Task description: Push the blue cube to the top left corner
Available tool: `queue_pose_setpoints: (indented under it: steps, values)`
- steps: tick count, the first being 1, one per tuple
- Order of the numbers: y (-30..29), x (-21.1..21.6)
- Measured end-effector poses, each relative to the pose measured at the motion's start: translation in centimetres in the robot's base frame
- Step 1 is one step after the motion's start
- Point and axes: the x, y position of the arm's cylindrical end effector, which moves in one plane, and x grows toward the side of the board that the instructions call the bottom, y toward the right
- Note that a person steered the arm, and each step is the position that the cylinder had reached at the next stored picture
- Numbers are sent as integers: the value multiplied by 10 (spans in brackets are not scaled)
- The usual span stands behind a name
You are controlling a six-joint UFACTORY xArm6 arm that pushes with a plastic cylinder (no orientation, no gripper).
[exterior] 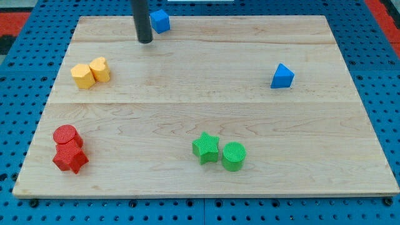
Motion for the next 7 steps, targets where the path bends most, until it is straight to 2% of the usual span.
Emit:
queue_pose_setpoints:
  steps: [1,3,4,5,6,7]
  values:
    - [-50,-23]
    - [109,-29]
    - [91,-83]
    - [65,-91]
    - [10,-82]
    - [-36,-54]
